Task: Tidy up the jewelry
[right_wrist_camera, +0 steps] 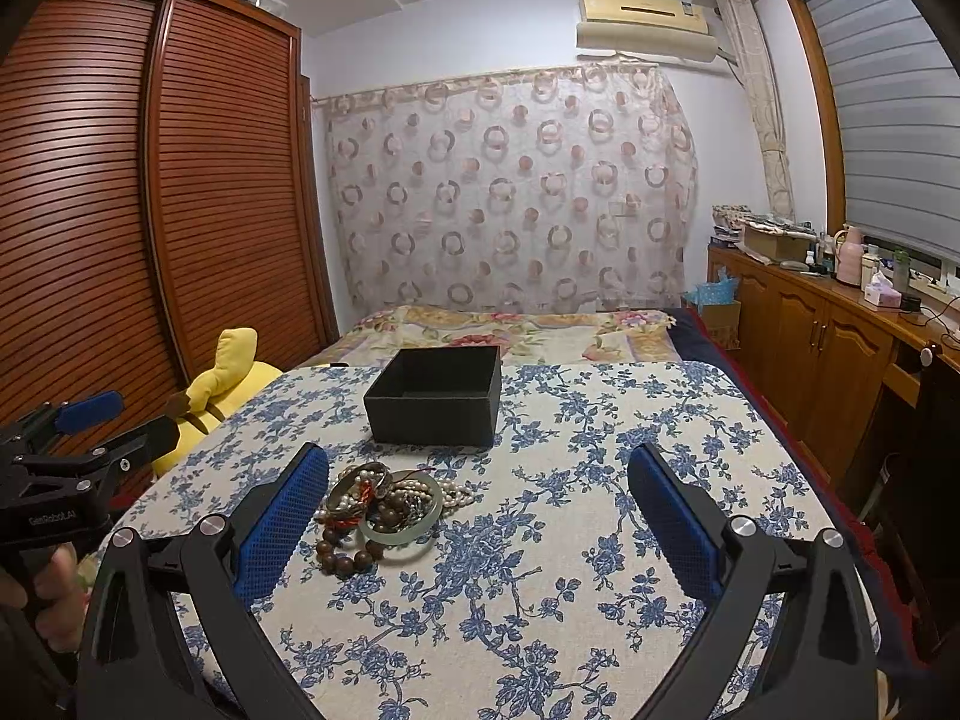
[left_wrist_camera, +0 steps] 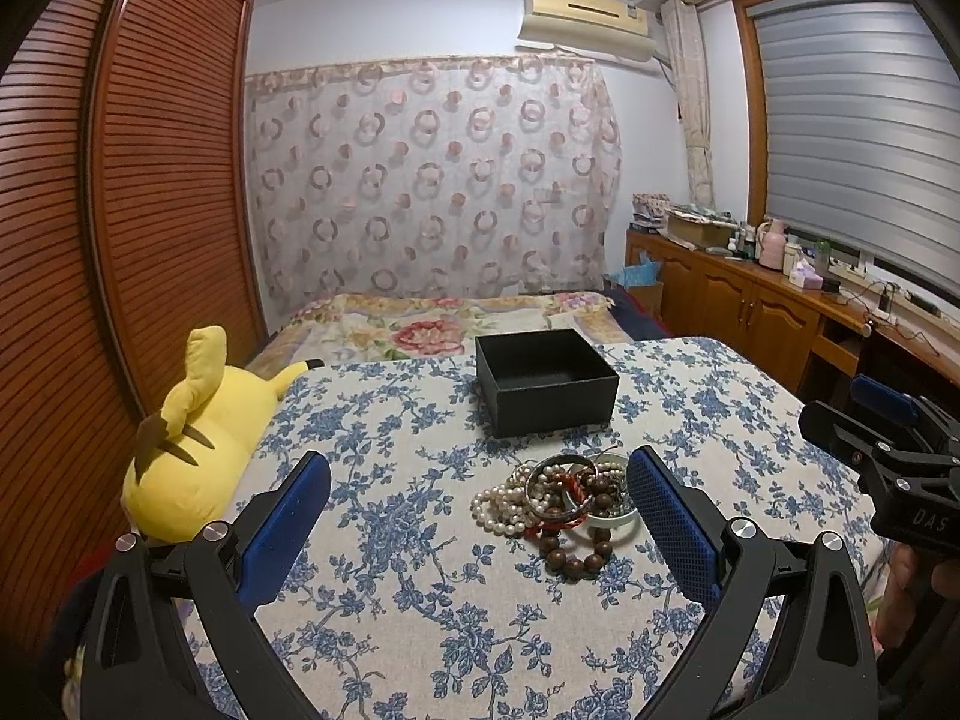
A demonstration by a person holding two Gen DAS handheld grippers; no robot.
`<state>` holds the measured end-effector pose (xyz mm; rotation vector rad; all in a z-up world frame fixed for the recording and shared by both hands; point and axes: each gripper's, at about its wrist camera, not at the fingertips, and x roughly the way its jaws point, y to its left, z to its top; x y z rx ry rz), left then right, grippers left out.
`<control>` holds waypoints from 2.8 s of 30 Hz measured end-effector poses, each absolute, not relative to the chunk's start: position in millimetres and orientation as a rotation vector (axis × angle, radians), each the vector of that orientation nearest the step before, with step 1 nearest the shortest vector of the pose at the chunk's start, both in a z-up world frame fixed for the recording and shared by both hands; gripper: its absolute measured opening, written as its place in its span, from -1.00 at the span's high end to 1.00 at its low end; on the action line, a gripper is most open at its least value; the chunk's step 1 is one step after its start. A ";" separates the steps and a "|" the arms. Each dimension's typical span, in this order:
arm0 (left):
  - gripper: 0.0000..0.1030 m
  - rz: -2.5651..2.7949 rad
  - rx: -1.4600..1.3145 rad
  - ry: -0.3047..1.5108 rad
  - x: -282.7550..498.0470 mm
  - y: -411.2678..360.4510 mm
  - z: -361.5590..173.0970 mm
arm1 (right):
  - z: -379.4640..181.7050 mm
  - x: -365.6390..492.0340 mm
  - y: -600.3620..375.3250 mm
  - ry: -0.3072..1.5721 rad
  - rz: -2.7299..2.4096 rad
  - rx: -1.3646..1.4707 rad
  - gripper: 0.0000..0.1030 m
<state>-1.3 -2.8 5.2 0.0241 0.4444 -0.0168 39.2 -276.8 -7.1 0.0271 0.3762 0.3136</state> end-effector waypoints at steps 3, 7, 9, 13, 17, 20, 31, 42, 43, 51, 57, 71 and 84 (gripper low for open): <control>-0.85 -0.017 0.025 0.444 -1.2 -3.2 5.5 | -7.1 38.8 -276.4 0.376 0.314 0.027 -0.95; -0.85 -0.018 0.024 0.443 -1.6 -2.8 5.2 | -7.0 38.4 -276.4 0.377 0.314 0.027 -0.95; -0.85 -0.018 0.025 0.443 -1.8 -3.4 6.0 | -7.1 38.6 -276.2 0.377 0.313 0.028 -0.95; -0.85 -0.017 0.025 0.442 -3.0 -3.7 7.9 | -7.3 38.7 -276.0 0.376 0.314 0.027 -0.95; -0.85 -0.017 0.025 0.441 -3.2 -4.0 8.1 | -7.1 38.5 -276.0 0.376 0.314 0.029 -0.95; -0.85 -0.017 0.025 0.440 -3.3 -3.9 8.0 | -7.1 38.4 -275.9 0.377 0.314 0.028 -0.95; -0.85 -0.017 0.025 0.439 -3.6 -3.7 7.6 | -6.5 38.0 -275.4 0.377 0.315 0.028 -0.95; -0.85 -0.018 0.025 0.439 -4.0 -4.4 7.6 | -2.6 36.5 -276.1 0.379 0.315 0.028 -0.95; -0.85 -0.018 0.025 0.440 -4.0 -4.5 7.6 | -2.1 36.3 -276.2 0.380 0.315 0.029 -0.95; -0.85 -0.038 0.023 0.465 -6.2 -9.3 11.1 | -20.0 43.4 -271.6 0.412 0.338 0.031 -0.95; -0.85 -0.073 0.004 0.511 8.3 -2.4 -9.0 | -33.4 54.1 -270.1 0.462 0.366 0.005 -0.76; -0.81 -0.202 -0.029 0.646 54.4 -2.1 -51.4 | -68.8 84.1 -255.5 0.566 0.456 -0.072 -0.46; -0.37 -0.319 -0.047 0.745 102.8 -19.5 -68.8 | -85.6 106.0 -241.0 0.622 0.501 -0.139 -0.46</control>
